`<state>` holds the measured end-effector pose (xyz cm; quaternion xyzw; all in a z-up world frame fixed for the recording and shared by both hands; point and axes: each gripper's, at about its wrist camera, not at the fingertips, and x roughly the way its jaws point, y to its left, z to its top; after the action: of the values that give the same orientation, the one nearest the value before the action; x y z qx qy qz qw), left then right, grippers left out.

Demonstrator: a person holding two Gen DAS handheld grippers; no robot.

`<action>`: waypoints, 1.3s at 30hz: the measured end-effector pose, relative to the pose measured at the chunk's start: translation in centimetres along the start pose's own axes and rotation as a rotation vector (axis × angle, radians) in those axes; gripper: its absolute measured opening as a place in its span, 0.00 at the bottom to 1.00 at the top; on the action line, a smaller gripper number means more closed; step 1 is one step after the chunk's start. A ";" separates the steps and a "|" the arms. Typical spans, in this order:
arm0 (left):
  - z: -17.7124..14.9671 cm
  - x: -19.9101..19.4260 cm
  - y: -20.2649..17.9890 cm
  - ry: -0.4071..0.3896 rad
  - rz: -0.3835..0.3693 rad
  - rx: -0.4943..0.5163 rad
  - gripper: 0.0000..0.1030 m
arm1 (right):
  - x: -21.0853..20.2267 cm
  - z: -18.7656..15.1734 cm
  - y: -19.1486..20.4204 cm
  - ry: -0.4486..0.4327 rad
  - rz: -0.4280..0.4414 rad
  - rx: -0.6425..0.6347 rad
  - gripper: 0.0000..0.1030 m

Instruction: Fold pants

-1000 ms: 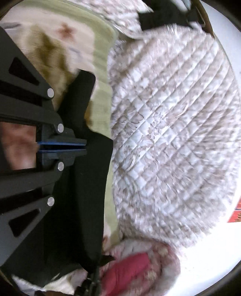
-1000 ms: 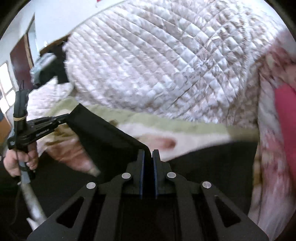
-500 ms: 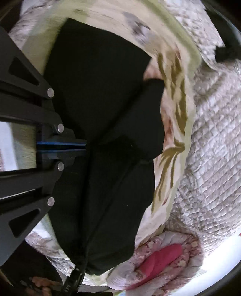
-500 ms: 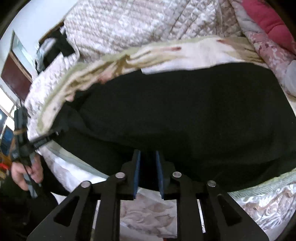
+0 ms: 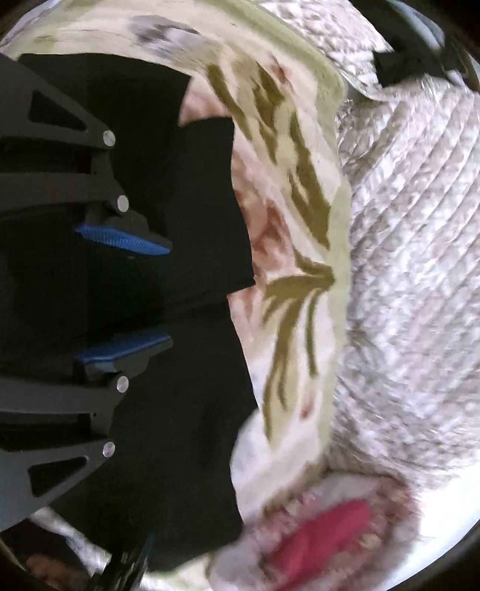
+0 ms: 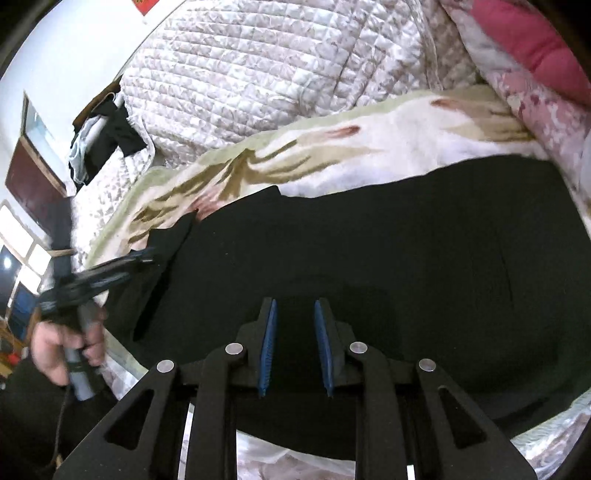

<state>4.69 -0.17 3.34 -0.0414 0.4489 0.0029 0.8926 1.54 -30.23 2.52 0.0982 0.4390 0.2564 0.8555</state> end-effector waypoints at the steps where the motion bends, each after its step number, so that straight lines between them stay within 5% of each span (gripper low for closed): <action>1: 0.3 1.1 -0.2 0.017 0.010 0.004 0.46 | 0.0 0.0 -0.1 -0.002 -0.002 -0.001 0.21; 5: 0.9 2.3 -1.2 -0.017 0.078 0.076 0.44 | 0.2 0.1 -0.4 0.001 0.001 0.019 0.21; 7: 0.9 1.9 -0.6 -0.026 0.088 0.048 0.07 | 0.5 0.2 -0.5 0.008 0.016 0.034 0.21; 8: 0.8 1.6 0.0 -0.028 0.075 0.025 0.06 | 0.6 0.3 -0.4 0.010 0.018 0.035 0.21; 16: -4.5 -8.0 9.0 -0.256 0.073 -0.279 0.05 | 0.4 -0.2 0.3 0.001 0.002 0.001 0.21; 23: -10.6 -6.5 13.9 -0.119 0.018 -0.470 0.07 | 0.1 -0.8 0.3 0.001 -0.020 -0.002 0.21; 26: -11.3 -6.5 14.8 -0.126 -0.038 -0.534 0.10 | -0.4 -1.1 0.0 -0.009 -0.028 -0.004 0.21; 28: -11.5 -6.8 15.2 -0.140 -0.059 -0.569 0.29 | -0.9 -1.4 -0.3 -0.015 -0.033 -0.002 0.21; 34: -11.2 -6.0 15.9 -0.156 -0.106 -0.622 0.38 | -2.4 -1.9 -1.6 -0.046 -0.057 0.025 0.21; 38: -10.1 -5.1 15.9 -0.160 -0.056 -0.600 0.26 | -3.4 -1.8 -2.3 -0.080 -0.081 0.056 0.21; 39: -9.8 -5.0 15.8 -0.154 -0.037 -0.584 0.05 | -3.8 -1.8 -2.5 -0.097 -0.090 0.069 0.21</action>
<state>-6.82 14.97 0.40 -0.3041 0.3592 0.1186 0.8743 -0.82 -34.46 3.14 0.1200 0.4094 0.1974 0.8826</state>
